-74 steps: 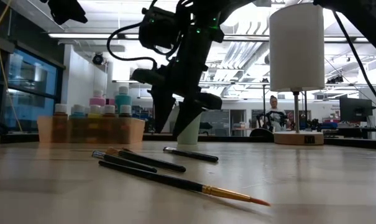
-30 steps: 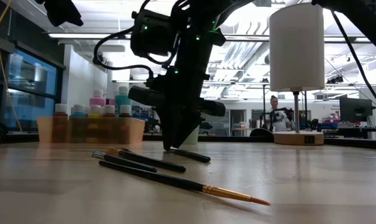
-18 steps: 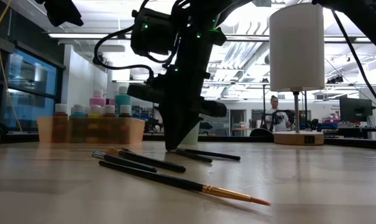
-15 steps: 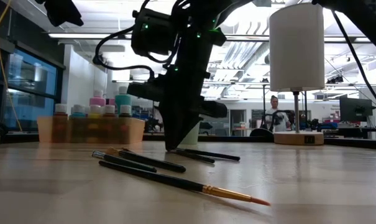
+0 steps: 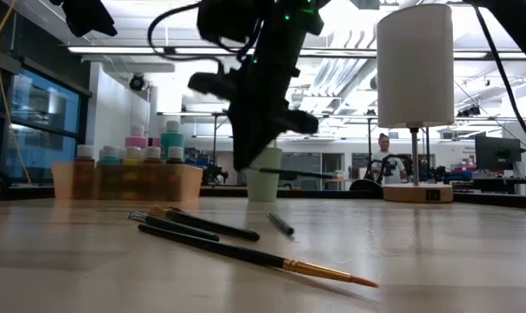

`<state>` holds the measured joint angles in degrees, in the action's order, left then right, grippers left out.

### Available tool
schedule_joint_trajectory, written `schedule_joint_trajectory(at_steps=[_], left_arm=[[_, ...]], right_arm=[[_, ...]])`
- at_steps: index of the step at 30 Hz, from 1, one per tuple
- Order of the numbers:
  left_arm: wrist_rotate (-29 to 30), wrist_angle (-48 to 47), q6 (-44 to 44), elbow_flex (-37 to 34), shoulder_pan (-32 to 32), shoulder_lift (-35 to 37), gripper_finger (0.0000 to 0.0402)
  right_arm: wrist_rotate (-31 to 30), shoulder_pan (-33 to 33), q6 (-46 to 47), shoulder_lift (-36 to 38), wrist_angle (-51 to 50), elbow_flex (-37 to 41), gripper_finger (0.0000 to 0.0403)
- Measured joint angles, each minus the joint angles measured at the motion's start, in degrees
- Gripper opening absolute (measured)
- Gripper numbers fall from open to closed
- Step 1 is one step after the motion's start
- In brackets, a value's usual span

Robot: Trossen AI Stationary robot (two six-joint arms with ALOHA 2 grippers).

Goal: Pick & Place Paint Supplies
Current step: Put the black paint brush into the green cup

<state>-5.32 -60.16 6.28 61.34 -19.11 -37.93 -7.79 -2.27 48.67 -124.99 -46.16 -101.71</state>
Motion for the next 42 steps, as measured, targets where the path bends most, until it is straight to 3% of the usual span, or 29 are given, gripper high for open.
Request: schedule_joint_trajectory(at_steps=[3,8,14,17,22,29,42], left_arm=[[0.02,0.00,0.01,0.00,-0.01,-0.02,0.0110],[0.00,0.02,0.04,0.00,0.01,-0.02,0.0110],[0.01,0.04,0.20,-0.01,-0.01,-0.02,0.0110],[0.00,0.04,0.41,-0.02,0.01,-0.02,0.0110],[0.01,0.03,0.52,-0.02,0.00,-0.02,0.0110],[0.02,0.04,1.07,-0.02,-0.01,0.00,0.0110],[2.42,0.04,1.07,-0.02,0.01,-0.01,0.0110]], right_arm=[[-4.29,0.50,-0.70,1.94,0.94,0.02,0.0003],[-16.67,1.84,-3.38,6.37,5.35,-0.11,0.0003],[-31.92,5.43,-11.10,8.85,17.08,-0.13,0.0003],[-35.59,7.67,-16.03,9.18,22.51,-0.11,0.0003],[-38.34,11.27,-22.14,9.18,30.23,-0.11,0.0003],[-40.09,16.09,-25.04,9.18,31.44,-0.13,0.0003],[-33.82,21.08,-22.16,9.29,31.69,4.43,0.0003]])
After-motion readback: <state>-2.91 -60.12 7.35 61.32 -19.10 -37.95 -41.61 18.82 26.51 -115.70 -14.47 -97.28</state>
